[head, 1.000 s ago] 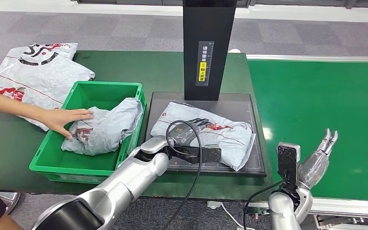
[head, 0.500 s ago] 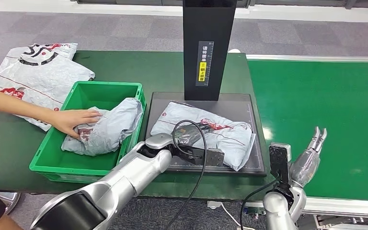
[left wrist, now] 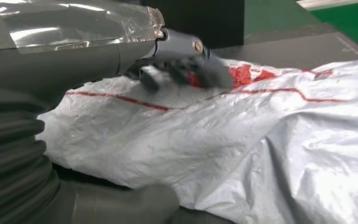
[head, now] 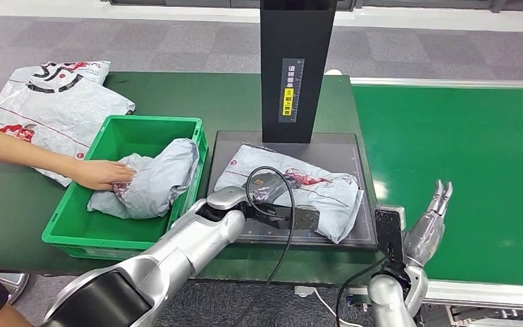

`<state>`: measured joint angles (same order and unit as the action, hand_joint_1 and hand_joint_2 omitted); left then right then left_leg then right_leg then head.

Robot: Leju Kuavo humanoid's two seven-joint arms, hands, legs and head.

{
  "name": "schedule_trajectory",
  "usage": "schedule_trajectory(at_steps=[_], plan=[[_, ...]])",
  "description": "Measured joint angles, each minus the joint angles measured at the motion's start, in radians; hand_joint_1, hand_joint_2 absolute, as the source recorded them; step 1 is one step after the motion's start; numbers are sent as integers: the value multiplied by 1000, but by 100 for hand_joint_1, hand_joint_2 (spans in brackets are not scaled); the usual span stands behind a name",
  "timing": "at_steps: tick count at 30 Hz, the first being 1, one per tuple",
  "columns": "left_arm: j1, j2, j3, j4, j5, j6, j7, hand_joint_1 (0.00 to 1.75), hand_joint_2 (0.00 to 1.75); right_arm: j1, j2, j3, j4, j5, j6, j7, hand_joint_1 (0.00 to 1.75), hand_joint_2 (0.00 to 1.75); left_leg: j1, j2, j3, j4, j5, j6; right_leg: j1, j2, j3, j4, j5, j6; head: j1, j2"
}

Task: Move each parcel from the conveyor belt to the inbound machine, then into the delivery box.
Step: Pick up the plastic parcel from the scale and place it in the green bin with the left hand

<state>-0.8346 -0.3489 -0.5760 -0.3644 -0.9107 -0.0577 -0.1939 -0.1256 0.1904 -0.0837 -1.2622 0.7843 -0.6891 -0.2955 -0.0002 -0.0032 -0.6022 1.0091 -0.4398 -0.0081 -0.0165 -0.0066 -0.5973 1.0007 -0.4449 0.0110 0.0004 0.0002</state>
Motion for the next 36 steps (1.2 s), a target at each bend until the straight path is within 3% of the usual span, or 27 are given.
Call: schedule_trajectory(at_steps=[23, 31, 36], plan=[[33, 27, 0, 36, 1, 36, -2, 175, 175, 77, 0, 3, -190, -27, 37, 0, 0, 175, 0, 0, 0, 0, 0, 0, 0, 0, 0, 0, 0, 0, 0, 0], [35, 39, 12, -16, 69, 180, -66, 175, 175, 109, 2, 3, -236, -27, 43, 0, 0, 175, 0, 0, 0, 0, 0, 0, 0, 0, 0, 0, 0, 0, 0, 0], [29, 47, 37, -100, 82, 212, -73, 175, 175, 115, 3, 3, -244, -27, 43, 0, 0, 175, 0, 0, 0, 0, 0, 0, 0, 0, 0, 0, 0, 0, 0, 0]])
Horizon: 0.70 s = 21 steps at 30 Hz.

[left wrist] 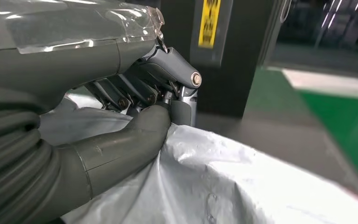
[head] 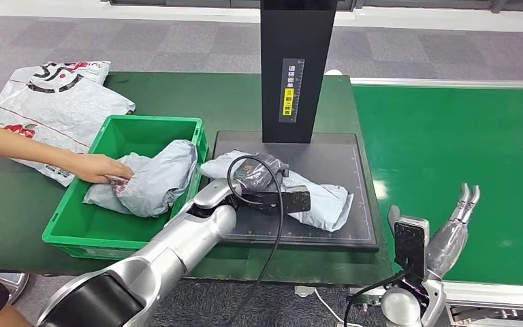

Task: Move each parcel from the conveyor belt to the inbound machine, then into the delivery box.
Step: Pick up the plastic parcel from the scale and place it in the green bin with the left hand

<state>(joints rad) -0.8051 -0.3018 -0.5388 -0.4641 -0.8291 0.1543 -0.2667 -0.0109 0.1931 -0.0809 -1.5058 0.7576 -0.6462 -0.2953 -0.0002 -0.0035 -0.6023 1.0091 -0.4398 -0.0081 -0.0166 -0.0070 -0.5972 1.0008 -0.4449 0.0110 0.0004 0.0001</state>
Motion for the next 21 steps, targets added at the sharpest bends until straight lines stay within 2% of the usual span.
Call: schedule_trajectory(at_steps=[4, 12, 21], plan=[[4, 8, 15, -55, 3, 27, 0, 175, 175, 1, 0, 0, -3, 0, 0, 0, 0, 175, 0, 0, 0, 0, 0, 0, 0, 0, 0, 0, 0, 0, 0, 0], [34, 34, 50, -279, -21, 28, 57, 175, 175, -2, 0, -1, -3, 1, 0, 0, 0, 175, 0, 0, 0, 0, 0, 0, 0, 0, 0, 0, 0, 0, 0, 0], [53, 42, 66, -352, -40, 49, 61, 175, 175, -3, 1, -4, -3, 6, 0, 0, 0, 175, 0, 0, 0, 0, 0, 0, 0, 0, 0, 0, 0, 0, 0, 0]])
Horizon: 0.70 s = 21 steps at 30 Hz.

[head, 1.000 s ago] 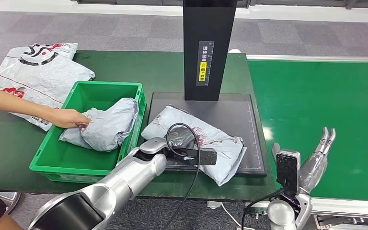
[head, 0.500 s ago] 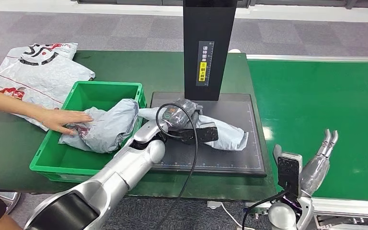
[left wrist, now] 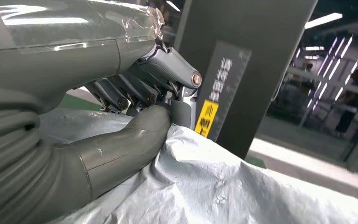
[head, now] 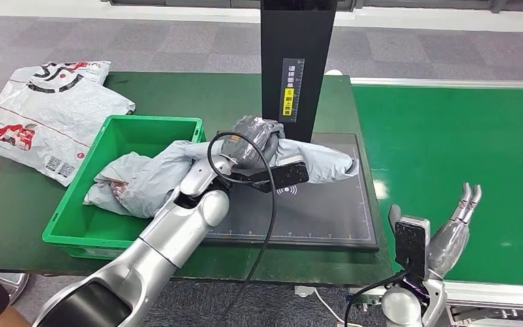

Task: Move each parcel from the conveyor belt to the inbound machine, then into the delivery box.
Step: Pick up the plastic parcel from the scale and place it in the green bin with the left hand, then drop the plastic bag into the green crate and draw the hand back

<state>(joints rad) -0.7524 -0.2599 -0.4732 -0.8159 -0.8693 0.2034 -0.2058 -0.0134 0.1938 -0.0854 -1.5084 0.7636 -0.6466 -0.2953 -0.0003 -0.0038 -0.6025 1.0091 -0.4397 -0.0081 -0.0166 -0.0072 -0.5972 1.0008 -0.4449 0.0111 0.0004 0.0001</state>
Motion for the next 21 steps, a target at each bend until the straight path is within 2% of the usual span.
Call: schedule_trajectory(at_steps=[12, 21], plan=[[17, 20, 68, -132, -2, 7, 16, 175, 175, 6, 0, -12, -1, 6, 0, 0, 0, 175, 0, 0, 0, 0, 0, 0, 0, 0, 0, 0, 0, 0, 0, 0], [18, 88, 179, -237, -42, 76, 49, 175, 175, 30, 1, -23, -10, 8, -1, 0, 0, 175, 1, 1, 0, 0, 0, 0, 1, 1, 0, 0, 0, 0, 0, 0]])
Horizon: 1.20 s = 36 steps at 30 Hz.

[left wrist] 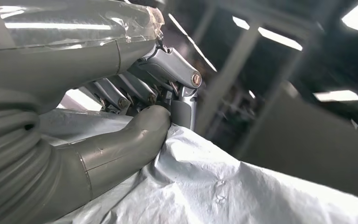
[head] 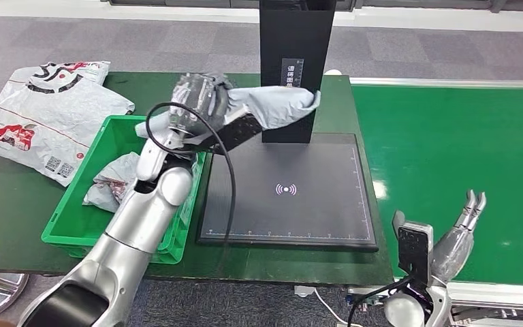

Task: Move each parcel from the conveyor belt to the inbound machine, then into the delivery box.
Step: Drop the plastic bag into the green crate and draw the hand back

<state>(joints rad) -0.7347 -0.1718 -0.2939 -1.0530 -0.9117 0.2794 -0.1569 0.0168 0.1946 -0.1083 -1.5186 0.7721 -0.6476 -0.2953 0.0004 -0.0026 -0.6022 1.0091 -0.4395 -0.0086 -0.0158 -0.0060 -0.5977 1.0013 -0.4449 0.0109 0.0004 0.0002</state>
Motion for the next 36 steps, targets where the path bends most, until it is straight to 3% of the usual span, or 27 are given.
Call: schedule_trajectory(at_steps=[8, 18, 28, 36], plan=[[-1, 67, 112, -73, -17, 24, 3, 175, 175, 6, 0, -6, -10, -10, -2, 2, 0, 175, 0, 0, 0, 0, 0, 0, 0, 0, 0, 0, 0, 0, 0, 0], [15, 135, 242, -72, -66, 106, 8, 175, 175, 52, 0, -21, -59, 2, 4, 9, 0, 175, 0, 0, 0, 0, 0, 0, 0, 1, -1, 0, 0, 0, 0, 0], [34, 166, 323, 14, -130, 159, 8, 175, 175, 72, 0, -24, -87, 3, 8, 20, 0, 175, 0, 1, 0, 0, 0, 0, 0, 2, -1, 0, 0, -1, 0, 0], [110, 173, 369, 113, -146, 192, -9, 175, 175, 75, 0, -25, -95, 4, 22, 19, 0, 175, 0, 1, -1, 0, 0, 0, 0, 1, -1, 0, -1, -1, 0, 0]])
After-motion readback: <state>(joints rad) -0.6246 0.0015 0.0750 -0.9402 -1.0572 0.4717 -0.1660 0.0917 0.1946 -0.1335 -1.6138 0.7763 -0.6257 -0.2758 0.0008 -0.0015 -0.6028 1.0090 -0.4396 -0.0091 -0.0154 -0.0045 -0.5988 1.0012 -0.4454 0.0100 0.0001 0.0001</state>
